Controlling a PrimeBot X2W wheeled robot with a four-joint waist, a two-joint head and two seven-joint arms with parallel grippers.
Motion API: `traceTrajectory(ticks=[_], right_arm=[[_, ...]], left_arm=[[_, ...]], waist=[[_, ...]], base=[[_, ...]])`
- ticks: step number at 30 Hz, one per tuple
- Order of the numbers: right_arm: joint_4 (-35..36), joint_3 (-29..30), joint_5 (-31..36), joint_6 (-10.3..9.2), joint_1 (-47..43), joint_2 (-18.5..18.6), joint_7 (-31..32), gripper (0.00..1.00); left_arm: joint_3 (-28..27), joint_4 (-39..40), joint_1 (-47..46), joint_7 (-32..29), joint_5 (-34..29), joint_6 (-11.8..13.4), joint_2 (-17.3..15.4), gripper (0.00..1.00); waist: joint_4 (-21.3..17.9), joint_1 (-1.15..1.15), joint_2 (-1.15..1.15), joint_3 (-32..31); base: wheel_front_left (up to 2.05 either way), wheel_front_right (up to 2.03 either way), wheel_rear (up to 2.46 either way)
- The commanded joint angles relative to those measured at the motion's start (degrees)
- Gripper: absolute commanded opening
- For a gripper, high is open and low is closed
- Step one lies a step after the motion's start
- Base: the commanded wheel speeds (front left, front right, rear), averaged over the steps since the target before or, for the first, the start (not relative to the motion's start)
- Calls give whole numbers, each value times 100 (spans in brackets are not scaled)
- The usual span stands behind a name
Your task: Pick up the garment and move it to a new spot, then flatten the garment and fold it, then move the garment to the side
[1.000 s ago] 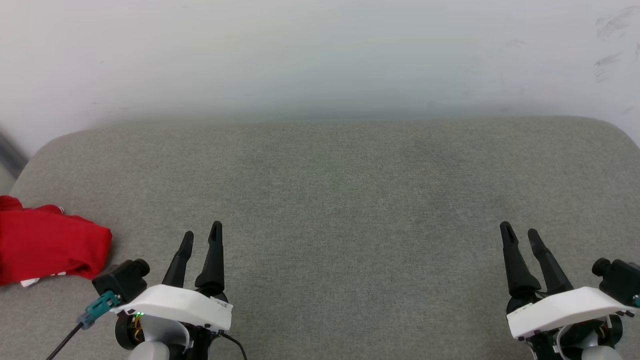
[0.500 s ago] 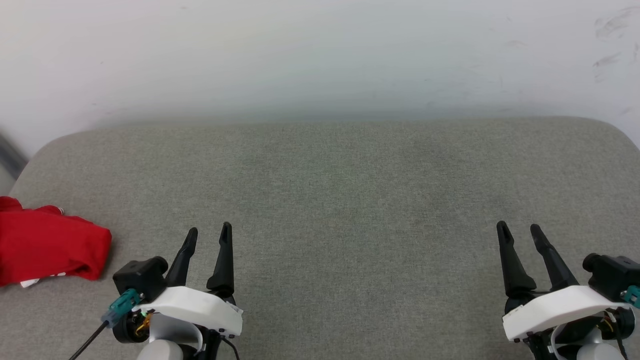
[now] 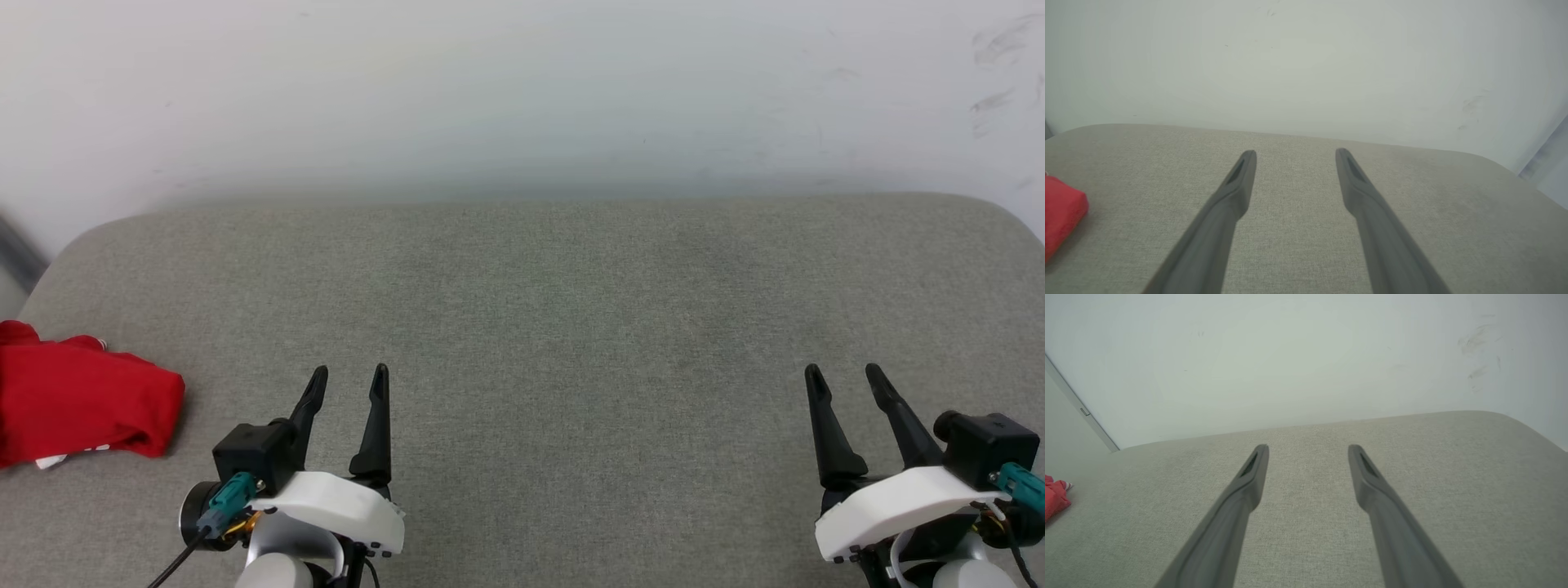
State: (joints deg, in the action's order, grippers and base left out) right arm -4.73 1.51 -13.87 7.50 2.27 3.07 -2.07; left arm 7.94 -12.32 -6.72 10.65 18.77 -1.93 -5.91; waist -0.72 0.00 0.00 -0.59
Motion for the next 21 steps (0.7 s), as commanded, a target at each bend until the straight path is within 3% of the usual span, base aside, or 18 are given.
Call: traceTrajectory(ticks=[1,21], right_arm=[[68,14,151,-2,19,-16,-39,100],[123,53,838,-2,-93,-24,-119,100]], left_arm=[[29,22,-104,50,-131,34,-35,100],[177,-49,-79,277,-909,134,-30,100]], waist=[[1,0,0,-3],[-16,0,0,-9]], base=[[0,0,0],[0,0,0]])
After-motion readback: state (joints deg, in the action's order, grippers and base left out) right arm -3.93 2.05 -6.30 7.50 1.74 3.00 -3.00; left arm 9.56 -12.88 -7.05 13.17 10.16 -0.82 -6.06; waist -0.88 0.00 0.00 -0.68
